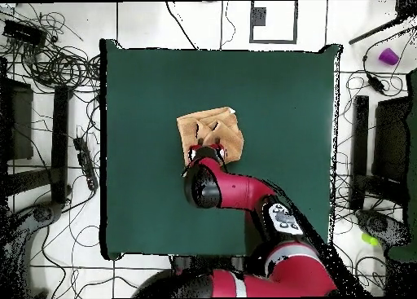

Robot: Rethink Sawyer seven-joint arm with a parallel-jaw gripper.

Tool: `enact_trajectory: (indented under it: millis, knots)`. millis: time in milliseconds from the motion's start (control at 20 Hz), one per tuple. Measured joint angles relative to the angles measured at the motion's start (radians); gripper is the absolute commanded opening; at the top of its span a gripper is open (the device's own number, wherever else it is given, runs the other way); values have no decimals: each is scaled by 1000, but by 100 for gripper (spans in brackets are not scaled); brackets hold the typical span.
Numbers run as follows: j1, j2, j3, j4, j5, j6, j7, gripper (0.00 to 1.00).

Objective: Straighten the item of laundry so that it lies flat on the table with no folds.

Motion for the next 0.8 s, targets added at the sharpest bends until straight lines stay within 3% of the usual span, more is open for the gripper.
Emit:
enact_trajectory:
  millis: [400, 800]
  knots:
    - [-15, 64, 4, -25, -90, -112, 0, 100]
    - [-16, 79, 2, -25, -108, -169, 0, 100]
